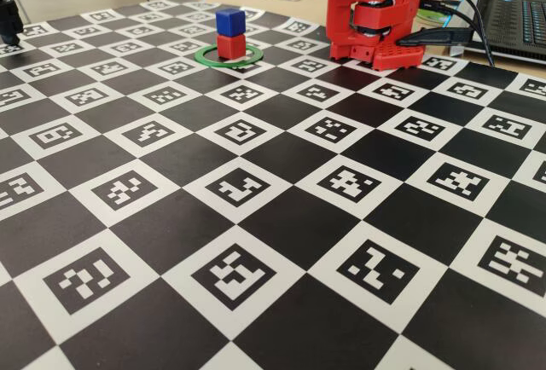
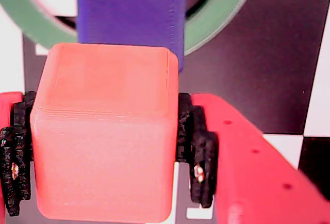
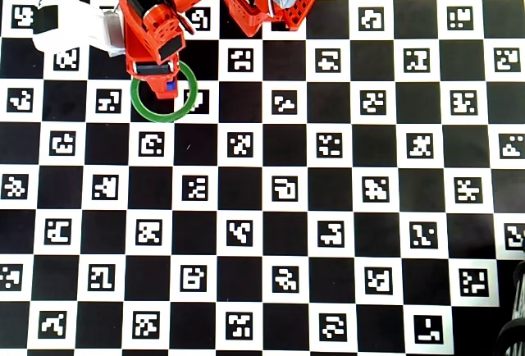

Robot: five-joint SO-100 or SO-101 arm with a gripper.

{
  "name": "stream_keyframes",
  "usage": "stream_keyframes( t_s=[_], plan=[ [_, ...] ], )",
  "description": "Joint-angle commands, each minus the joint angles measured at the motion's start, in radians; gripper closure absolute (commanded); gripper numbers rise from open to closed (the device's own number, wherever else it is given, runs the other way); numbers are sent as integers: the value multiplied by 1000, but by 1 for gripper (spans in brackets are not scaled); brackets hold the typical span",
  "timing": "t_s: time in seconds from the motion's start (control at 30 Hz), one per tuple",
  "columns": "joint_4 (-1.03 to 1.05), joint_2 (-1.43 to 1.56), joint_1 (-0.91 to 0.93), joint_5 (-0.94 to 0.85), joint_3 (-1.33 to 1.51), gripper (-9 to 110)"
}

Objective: Grab the red cube then put it in the green circle then put the blue cube on top and finally the orange cube on top

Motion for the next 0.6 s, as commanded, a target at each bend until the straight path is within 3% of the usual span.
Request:
stream_keyframes(
  t_s=[0.0,0.57],
  plan=[
    [-21,69,17,5,0,88],
    [-120,89,20,26,103,88]
  ],
)
